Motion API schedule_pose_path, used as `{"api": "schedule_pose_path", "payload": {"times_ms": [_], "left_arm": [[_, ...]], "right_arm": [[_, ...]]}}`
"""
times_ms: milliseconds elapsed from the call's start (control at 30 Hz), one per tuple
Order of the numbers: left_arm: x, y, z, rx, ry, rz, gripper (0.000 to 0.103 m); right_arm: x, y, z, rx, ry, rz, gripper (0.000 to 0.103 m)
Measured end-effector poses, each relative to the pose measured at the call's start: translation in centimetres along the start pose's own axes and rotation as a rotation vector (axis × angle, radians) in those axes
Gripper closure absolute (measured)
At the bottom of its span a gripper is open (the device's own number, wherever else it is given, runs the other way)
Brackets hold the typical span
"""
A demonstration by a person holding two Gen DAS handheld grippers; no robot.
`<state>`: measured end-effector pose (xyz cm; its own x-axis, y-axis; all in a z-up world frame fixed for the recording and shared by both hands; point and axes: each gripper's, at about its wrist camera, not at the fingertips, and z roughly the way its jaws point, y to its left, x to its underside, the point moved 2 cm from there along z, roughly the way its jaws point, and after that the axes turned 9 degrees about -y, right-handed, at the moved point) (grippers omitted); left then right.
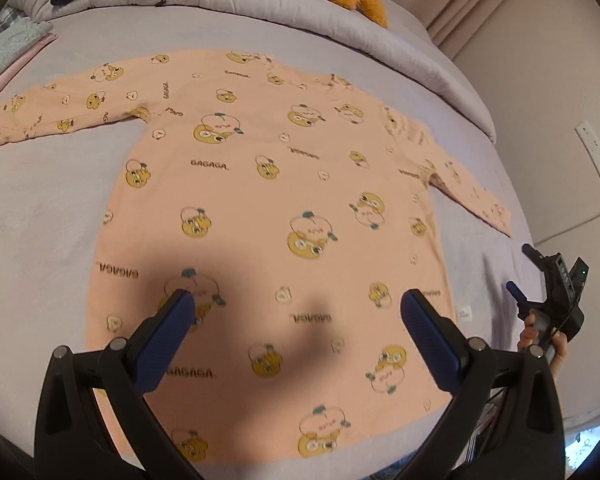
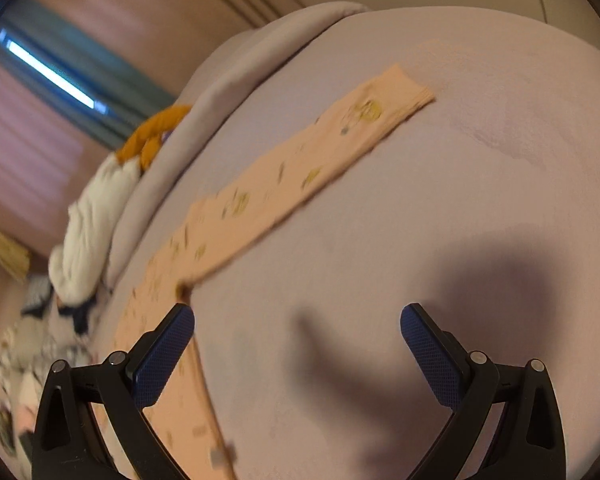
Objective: Fold small clothes
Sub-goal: 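Grasp the cuff of the pink shirt's sleeve with the right gripper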
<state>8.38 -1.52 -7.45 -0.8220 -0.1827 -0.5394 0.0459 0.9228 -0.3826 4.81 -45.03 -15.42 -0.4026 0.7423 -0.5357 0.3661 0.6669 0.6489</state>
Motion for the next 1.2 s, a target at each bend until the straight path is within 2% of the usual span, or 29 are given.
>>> {"api": "schedule_pose_path", "payload": {"times_ms": [167, 533, 633, 700, 733, 800, 833, 867, 933, 1033, 1200], "left_arm": [[-1.5, 0.4, 1.2, -0.021, -0.004, -0.010, 0.000], [-4.0, -0.3, 3.9, -0.042, -0.006, 0.000, 0.000], [-4.1, -0.2, 4.6, -0.047, 0.007, 0.000, 0.000], [-4.0, 0.0, 4.9, -0.054, 0.013, -0.003, 0.000], [-4.0, 0.1, 5.0, -0.058, 0.016, -0.005, 0.000], [-4.2, 0.4, 5.1, -0.066, 0.019, -0.008, 0.000], [-4.2, 0.5, 5.1, -0.068, 0.019, -0.009, 0.000], [-4.4, 0.7, 5.1, -0.072, 0.017, -0.011, 0.000], [-4.5, 0.9, 4.8, -0.074, 0.010, -0.015, 0.000], [-4.6, 1.4, 4.4, -0.075, -0.001, -0.019, 0.000], [-4.5, 2.5, 3.0, -0.054, -0.022, -0.042, 0.000]], "right_arm": [[-3.0, -2.2, 2.3, -0.009, -0.050, 0.125, 0.001], [-7.4, -5.1, 5.3, -0.108, -0.154, 0.374, 0.002], [-8.3, -5.6, 6.3, -0.093, -0.170, 0.408, 0.027], [-8.5, -6.2, 7.0, -0.078, -0.166, 0.428, 0.048], [-8.6, -6.5, 7.0, -0.074, -0.168, 0.432, 0.053], [-8.6, -6.7, 7.0, -0.062, -0.167, 0.435, 0.071], [-8.6, -6.7, 7.0, -0.050, -0.162, 0.430, 0.077], [-8.6, -6.6, 7.0, -0.030, -0.153, 0.422, 0.089], [-8.6, -6.1, 6.5, -0.015, -0.138, 0.399, 0.091], [-9.3, -2.7, 5.6, -0.051, -0.143, 0.288, 0.093], [-10.0, 7.8, 3.8, -0.117, -0.122, 0.025, 0.093]]}}
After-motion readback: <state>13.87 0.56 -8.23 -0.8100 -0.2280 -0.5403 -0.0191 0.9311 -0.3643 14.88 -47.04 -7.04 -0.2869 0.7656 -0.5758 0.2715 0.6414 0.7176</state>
